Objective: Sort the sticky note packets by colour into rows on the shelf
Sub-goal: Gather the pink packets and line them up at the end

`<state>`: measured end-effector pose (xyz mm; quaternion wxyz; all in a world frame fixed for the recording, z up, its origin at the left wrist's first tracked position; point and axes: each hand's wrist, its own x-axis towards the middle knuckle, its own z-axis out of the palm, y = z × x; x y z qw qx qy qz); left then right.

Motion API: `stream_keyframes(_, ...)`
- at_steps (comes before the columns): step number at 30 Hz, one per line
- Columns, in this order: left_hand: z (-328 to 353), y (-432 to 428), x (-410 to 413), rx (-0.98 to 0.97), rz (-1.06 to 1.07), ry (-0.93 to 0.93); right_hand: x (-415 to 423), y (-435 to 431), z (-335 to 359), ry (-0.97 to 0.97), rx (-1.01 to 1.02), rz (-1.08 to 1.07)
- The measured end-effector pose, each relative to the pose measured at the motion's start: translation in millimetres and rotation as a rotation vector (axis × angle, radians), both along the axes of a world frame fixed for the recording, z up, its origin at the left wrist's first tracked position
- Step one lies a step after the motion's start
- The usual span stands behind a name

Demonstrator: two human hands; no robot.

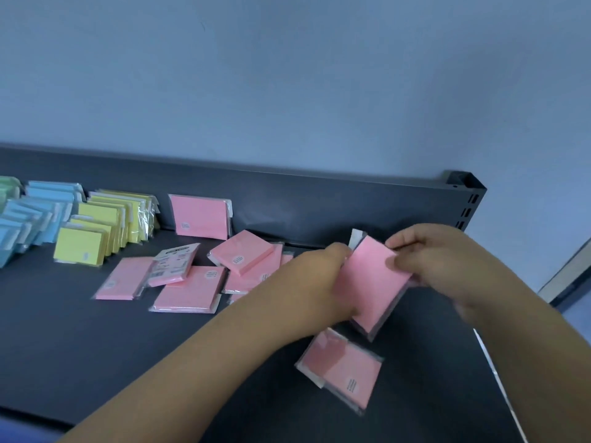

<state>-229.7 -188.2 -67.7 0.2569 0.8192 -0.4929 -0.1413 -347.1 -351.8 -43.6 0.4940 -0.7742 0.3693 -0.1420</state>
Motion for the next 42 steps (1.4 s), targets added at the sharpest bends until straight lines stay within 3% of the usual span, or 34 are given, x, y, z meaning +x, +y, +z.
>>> stream_keyframes(3, 9, 8, 5, -0.24, 0.058, 0.103, -26, 13, 8, -0.265, 0.044, -0.093)
stream_keyframes(6, 21, 18, 4, -0.406, 0.079, 0.211, -43, 32, 17, -0.383, 0.037, -0.063)
stream_keyframes(11, 35, 39, 6, -0.487, 0.02, 0.273, -52, 48, 27, -0.25, -0.264, -0.049)
stream_keyframes(17, 32, 63, 17, -0.521, 0.123, 0.199, -38, 77, 21, -0.283, -0.683, 0.076)
stream_keyframes(20, 30, 81, 30, -0.527, 0.188, 0.135, -26, 87, 12, -0.287, -0.789, 0.076)
stream_keyframes(27, 33, 129, 50, -0.503, 0.193, -0.074, 3, 124, 12, -0.348, -0.83, 0.178)
stream_keyframes(30, 30, 144, 60, -0.493, 0.206, -0.057, 15, 128, 7, -0.36, -0.751, 0.12)
stream_keyframes(34, 33, 153, 72, -0.473, 0.228, -0.047, 25, 138, 11, -0.403, -0.781, 0.219)
stream_keyframes(37, 37, 148, 79, -0.519, 0.242, -0.004, 36, 136, 14, -0.363, -0.829, 0.293)
stream_keyframes(42, 36, 142, 86, -0.527, 0.257, 0.037, 56, 138, 18, -0.28, -0.858, 0.208)
